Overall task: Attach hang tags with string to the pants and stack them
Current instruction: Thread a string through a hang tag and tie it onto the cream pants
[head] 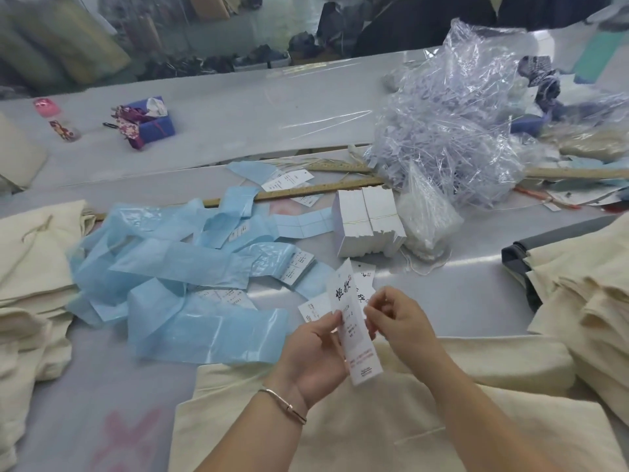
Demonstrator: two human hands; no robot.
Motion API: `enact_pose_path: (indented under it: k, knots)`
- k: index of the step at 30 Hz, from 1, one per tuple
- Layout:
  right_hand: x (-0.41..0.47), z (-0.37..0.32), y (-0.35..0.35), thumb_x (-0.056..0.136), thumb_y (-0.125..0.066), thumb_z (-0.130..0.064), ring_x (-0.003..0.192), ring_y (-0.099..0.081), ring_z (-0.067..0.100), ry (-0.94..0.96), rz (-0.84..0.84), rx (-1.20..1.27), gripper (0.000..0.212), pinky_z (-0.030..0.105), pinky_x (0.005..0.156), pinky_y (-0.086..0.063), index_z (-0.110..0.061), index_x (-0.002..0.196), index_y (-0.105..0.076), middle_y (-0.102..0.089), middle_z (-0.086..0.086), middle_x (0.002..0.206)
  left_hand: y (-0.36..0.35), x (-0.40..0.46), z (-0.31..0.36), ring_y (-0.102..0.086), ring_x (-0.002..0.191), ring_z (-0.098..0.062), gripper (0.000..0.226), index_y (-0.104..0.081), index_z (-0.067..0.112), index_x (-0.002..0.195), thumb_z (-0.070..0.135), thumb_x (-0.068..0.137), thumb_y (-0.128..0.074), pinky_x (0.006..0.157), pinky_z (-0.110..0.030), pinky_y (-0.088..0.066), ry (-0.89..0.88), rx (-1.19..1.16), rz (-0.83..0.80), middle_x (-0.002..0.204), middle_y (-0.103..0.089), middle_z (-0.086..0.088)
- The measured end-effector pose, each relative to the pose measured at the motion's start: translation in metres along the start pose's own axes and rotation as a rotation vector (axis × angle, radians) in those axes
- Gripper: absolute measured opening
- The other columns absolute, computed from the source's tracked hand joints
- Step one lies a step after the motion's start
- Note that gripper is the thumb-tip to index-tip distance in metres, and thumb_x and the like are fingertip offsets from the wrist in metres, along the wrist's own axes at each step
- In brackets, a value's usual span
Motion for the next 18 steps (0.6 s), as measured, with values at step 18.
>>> enact_pose_path:
  k: [18]
  knots:
    - [-0.141,-0.032,-0.053,0.079,-0.069,-0.016,0.05,-0.039,0.009,-0.317,-0.111,0.589,0.02,0.025,0.055,-0.031,-0.001,0.091,-0.074,-0.06,0.01,0.082,0.017,-0.126,-0.045,-0.067,0.056,-0.027,0.033,-0.074,-0.007,0.091,0.011,0.087,-0.047,0.049,-0.027,-0.053,-0.172,0.049,-0.078,0.073,-0.068,-0.019]
Point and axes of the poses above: each hand's wrist, its own x-axis towards the middle knuckle, its own y-axis out of the back of the hand, z = x × y, the point moved 5 cm from there along x, towards the middle knuckle
